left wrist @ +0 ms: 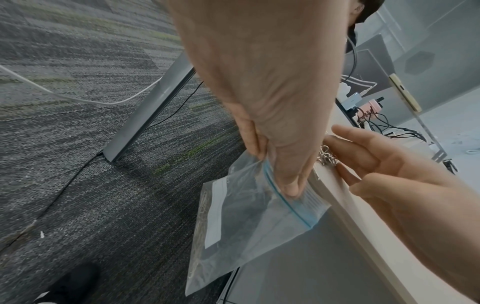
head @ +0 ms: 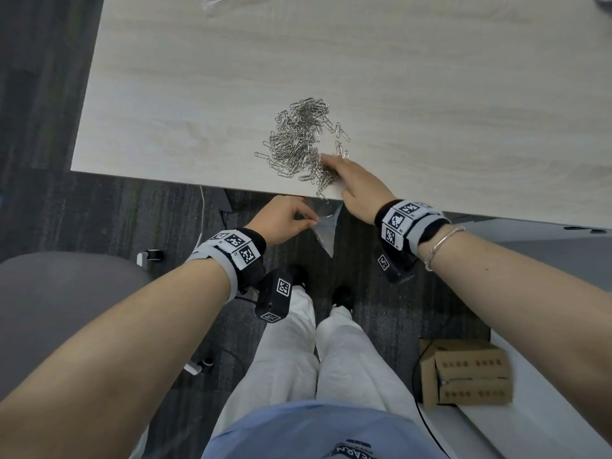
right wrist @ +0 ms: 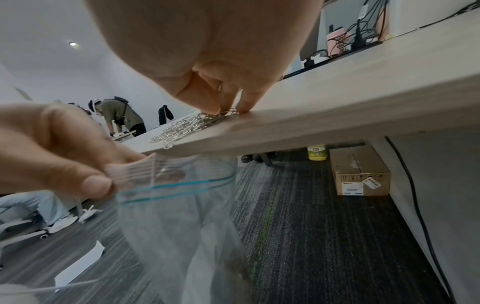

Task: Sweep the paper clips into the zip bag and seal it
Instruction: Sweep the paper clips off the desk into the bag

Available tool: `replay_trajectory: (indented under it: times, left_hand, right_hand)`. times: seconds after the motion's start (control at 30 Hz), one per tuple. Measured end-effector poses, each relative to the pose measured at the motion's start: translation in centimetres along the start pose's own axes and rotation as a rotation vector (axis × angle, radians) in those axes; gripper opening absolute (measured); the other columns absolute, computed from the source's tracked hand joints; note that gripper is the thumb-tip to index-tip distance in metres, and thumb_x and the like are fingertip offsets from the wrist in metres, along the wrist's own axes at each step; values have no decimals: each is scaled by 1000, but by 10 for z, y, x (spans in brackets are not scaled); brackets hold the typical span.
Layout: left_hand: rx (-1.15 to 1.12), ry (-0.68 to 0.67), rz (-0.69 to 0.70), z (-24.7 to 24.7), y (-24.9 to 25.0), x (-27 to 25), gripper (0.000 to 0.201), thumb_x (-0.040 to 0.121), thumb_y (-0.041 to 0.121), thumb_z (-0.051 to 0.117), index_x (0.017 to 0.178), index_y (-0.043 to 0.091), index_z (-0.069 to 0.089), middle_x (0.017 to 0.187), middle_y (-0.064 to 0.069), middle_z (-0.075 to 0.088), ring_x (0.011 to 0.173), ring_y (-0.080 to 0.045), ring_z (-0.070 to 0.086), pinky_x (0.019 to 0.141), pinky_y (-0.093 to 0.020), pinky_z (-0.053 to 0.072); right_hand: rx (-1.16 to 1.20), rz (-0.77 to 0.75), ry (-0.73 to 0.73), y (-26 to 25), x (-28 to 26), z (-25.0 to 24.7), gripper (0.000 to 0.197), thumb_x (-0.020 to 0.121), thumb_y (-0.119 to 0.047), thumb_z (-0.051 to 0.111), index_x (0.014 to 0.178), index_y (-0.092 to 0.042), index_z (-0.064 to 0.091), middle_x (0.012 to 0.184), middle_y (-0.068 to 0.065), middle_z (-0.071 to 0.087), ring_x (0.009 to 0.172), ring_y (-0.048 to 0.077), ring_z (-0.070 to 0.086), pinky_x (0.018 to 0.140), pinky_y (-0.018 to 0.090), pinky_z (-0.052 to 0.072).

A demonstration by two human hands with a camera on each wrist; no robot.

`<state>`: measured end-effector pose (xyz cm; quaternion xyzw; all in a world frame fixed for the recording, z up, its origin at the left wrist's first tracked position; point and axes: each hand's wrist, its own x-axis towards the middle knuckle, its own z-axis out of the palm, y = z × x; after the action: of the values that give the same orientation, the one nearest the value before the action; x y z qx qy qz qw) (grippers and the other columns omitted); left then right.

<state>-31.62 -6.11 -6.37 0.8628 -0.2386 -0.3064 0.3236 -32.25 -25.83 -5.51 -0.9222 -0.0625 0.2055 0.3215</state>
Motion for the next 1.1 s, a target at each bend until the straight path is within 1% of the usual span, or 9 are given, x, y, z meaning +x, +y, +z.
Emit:
replay_trajectory:
  times: [0.07, 0.13, 0.3, 0.43, 0.6, 0.77, 0.9, 1.0, 1.1]
  left_hand:
    - [0, 5, 7, 0, 0, 0, 15, 85, 22, 67, 96, 15, 75, 78, 8, 61, 66, 3, 49, 62, -6, 32]
    - [6, 4, 6, -1, 0, 1, 15, 85, 22, 67, 96, 15, 75, 76, 11, 58, 66, 5, 49, 61, -2, 32]
    - [-8, 7, -3, -1, 0, 1, 14, 85, 22, 68, 94, 15, 75, 72, 13, 57, 64, 5, 49, 60, -2, 32]
    - [2, -6, 0, -3, -2, 1, 14, 84, 21, 68, 94, 13, 75, 75, 8, 60, 67, 2, 50, 63, -4, 33]
    - [3, -26, -10, -4, -4, 1, 14, 84, 21, 69, 93, 12, 76, 86, -2, 71, 76, -9, 57, 72, -22, 43]
    - [-30, -1, -29, -3, -3, 0, 13, 84, 19, 69, 94, 13, 75, 82, 5, 66, 73, -2, 54, 67, -9, 35]
    - [-42, 0, -19, -4, -3, 0, 13, 84, 18, 69, 93, 12, 75, 82, 2, 67, 70, 0, 54, 66, -3, 35]
    - [-46, 0, -22, -4, -3, 0, 13, 84, 19, 69, 93, 12, 75, 81, 3, 66, 68, 3, 52, 64, -2, 36]
    - [-25, -13, -24, -5, -2, 0, 15, 84, 20, 68, 95, 13, 75, 85, 1, 69, 75, -5, 55, 65, -5, 36]
  right_hand:
    - [6, -23, -7, 1, -6, 5, 71, 82, 7, 33, 147, -22, 23, 152, 7, 30, 140, 21, 28, 116, 39, 25]
    - [1, -43, -23, 1, -11, 9, 72, 82, 6, 34, 147, -23, 22, 151, 6, 32, 139, 21, 30, 115, 39, 27]
    - [1, -41, -36, 0, -21, 17, 74, 81, 5, 35, 147, -23, 21, 151, 6, 32, 139, 20, 30, 114, 36, 27]
    - [19, -62, -44, -5, -27, 19, 72, 81, 6, 35, 147, -20, 22, 151, 7, 33, 138, 20, 30, 114, 33, 26]
    - [30, -66, -70, -9, -31, 18, 71, 82, 6, 35, 148, -20, 22, 150, 8, 33, 139, 20, 30, 115, 32, 24]
    - [97, -80, -130, -16, -34, 23, 70, 82, 6, 33, 147, -19, 23, 147, 10, 38, 135, 22, 36, 113, 35, 29]
    - [134, -80, -52, -15, -39, 20, 71, 80, 10, 33, 146, -18, 27, 147, 8, 39, 136, 20, 36, 113, 23, 22]
    - [167, -41, 46, -11, -39, 11, 71, 79, 11, 34, 144, -16, 30, 146, 7, 41, 135, 20, 37, 114, 24, 23]
    - [132, 13, 117, -4, -33, 6, 71, 80, 12, 35, 145, -12, 27, 149, 12, 34, 138, 22, 30, 111, 18, 14]
